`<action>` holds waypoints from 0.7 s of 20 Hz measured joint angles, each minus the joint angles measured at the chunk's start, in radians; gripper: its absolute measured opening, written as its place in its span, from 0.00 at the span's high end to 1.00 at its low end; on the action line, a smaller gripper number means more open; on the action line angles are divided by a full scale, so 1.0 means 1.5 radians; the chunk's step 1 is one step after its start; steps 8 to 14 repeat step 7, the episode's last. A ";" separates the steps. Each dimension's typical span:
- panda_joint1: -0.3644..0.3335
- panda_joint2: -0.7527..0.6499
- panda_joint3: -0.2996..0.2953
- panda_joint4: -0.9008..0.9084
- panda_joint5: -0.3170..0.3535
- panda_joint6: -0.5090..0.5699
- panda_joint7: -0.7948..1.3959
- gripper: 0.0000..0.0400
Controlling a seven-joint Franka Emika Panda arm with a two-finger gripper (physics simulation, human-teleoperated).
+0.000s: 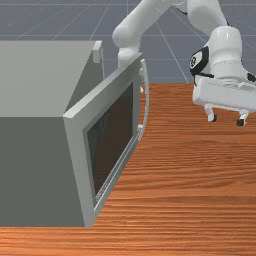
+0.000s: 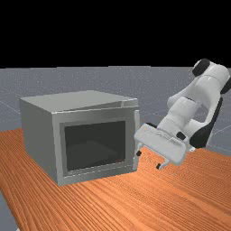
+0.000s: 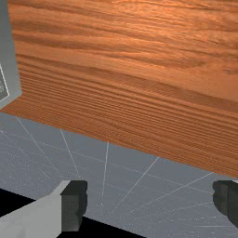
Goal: Close the microwave
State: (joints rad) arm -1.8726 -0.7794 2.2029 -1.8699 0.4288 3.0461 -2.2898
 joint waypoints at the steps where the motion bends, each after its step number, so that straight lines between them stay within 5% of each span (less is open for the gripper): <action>1: -0.051 0.041 0.037 -0.043 -0.008 0.066 -0.042 0.00; 2: -0.041 0.042 -0.022 -0.061 -0.036 -0.019 -0.097 0.00; 3: -0.331 0.164 0.284 -0.091 -0.023 0.047 -0.276 0.00; 4: -0.502 0.185 0.435 -0.103 -0.030 0.056 -0.379 0.00; 5: -0.571 0.196 0.463 -0.110 -0.035 0.051 -0.405 0.00; 7: -0.622 0.221 0.463 -0.116 -0.022 0.064 -0.405 0.00; 14: -0.622 0.221 0.463 -0.116 -0.022 0.064 -0.405 0.00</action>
